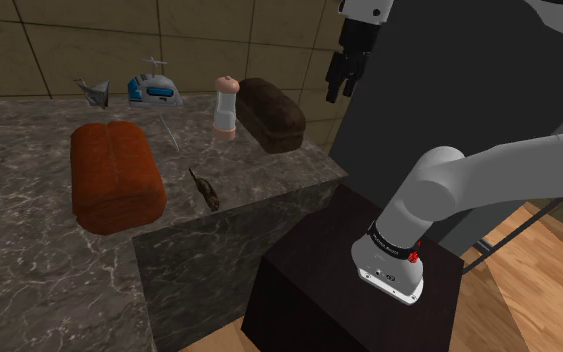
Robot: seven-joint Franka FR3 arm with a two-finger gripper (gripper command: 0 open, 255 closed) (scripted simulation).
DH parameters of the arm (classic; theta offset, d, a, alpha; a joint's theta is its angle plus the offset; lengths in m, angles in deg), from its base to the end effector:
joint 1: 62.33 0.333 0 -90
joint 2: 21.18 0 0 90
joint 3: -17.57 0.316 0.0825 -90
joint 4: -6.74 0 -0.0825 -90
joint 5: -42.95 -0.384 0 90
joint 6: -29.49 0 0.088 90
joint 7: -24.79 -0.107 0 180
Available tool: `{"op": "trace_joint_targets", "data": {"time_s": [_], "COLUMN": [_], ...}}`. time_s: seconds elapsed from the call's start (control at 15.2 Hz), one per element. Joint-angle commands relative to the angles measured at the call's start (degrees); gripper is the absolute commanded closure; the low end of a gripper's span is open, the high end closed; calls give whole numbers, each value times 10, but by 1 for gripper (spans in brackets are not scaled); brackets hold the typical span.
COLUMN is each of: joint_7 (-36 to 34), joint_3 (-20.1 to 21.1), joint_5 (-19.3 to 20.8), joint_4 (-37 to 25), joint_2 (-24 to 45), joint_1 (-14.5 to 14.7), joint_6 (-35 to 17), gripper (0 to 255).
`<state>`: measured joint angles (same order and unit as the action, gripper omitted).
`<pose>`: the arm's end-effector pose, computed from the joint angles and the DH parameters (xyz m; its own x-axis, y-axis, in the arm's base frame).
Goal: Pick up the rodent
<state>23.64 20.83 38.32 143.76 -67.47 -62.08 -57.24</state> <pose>0.2930 0.0318 0.5753 0.9971 0.0252 -0.0713 0.0226 -0.9990 -0.0383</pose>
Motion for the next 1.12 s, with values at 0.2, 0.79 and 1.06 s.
{"op": "trace_joint_targets", "data": {"time_s": [0.2, 0.79, 1.06], "joint_7": [-41, -158, -212], "joint_3": [35, 146, 198], "joint_5": [-28, -95, -108], "joint_4": [24, 50, 40], "joint_2": [11, 96, 157], "joint_1": [9, 31, 33], "joint_6": [-44, -191, -259], "gripper": [0, 0, 0]}}
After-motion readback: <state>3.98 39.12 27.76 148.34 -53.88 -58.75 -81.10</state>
